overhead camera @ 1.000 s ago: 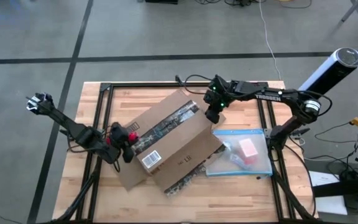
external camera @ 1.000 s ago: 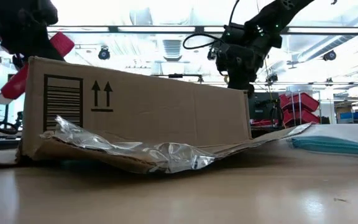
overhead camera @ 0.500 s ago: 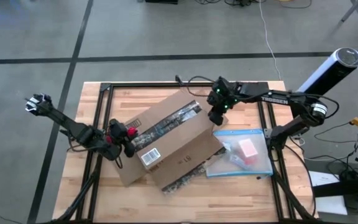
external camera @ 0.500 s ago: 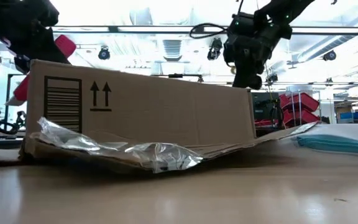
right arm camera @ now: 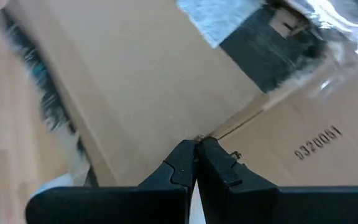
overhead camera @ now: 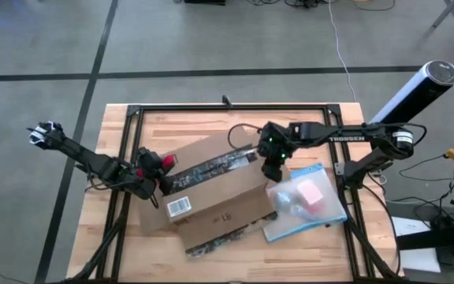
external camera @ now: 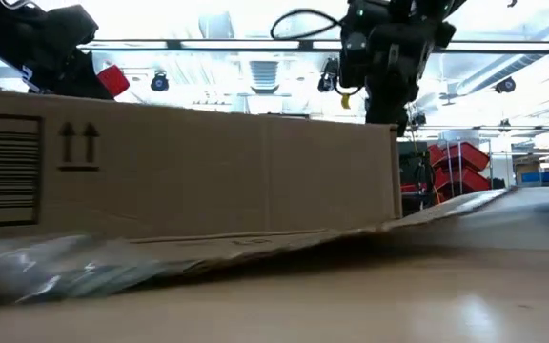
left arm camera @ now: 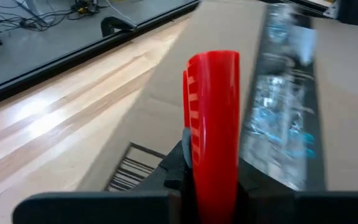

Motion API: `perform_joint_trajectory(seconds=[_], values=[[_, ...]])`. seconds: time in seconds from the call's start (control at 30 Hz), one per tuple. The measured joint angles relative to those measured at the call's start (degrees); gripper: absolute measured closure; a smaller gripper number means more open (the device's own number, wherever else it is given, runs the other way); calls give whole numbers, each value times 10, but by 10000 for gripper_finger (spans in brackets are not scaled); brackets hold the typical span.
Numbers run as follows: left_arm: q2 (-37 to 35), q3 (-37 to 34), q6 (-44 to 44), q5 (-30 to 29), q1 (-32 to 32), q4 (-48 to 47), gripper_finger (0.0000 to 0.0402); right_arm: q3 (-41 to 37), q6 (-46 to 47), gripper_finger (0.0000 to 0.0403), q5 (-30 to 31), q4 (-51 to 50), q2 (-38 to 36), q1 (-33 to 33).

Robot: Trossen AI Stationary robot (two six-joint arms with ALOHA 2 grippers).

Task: Unpack boxes
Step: Break down the box using the red cutter

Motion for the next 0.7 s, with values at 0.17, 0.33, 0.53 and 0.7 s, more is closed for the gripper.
perform_joint_trajectory(seconds=[0.17, 0.33, 0.53, 0.7], values=[[0, 0, 1, -3, 16, 0, 372, 0, 34, 403, -3, 2, -5, 49], [-1, 0, 22, -7, 29, 12, 372, 0, 59, 403, -7, 3, -5, 86], [-2, 0, 59, -6, 46, 44, 372, 0, 74, 403, 1, -4, -33, 97], [-2, 0, 76, -6, 63, 60, 372, 0, 65, 403, 47, -49, -95, 74]])
